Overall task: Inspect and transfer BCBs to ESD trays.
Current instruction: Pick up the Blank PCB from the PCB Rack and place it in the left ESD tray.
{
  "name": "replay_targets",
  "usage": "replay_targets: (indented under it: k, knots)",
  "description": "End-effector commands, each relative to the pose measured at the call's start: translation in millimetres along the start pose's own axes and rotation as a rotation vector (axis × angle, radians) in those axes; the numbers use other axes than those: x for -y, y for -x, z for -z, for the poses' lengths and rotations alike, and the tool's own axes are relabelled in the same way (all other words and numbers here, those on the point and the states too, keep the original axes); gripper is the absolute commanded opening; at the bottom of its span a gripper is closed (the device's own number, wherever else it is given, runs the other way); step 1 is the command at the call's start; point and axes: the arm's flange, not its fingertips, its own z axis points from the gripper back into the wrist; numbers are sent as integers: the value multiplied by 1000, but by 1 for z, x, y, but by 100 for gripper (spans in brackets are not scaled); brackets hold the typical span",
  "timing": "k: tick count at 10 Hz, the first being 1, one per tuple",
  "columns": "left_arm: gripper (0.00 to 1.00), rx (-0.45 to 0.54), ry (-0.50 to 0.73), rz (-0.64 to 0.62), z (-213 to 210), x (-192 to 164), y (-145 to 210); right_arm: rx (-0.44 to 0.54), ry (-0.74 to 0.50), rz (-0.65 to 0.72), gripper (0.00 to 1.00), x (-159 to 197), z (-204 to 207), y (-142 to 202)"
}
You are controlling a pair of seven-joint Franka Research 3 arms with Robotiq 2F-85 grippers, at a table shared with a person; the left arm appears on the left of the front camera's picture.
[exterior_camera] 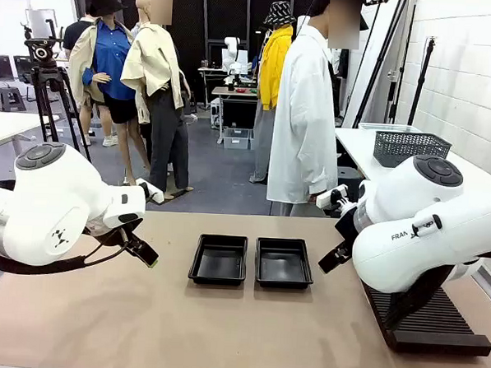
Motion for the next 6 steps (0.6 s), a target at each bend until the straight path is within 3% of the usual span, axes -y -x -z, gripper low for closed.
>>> replay_targets:
  k: [1,6]
  knots:
    - [100,0,0,0,0,0,0,0,0,0,100,0,0,0]
    - [100,0,0,0,0,0,0,0,0,0,100,0,0,0]
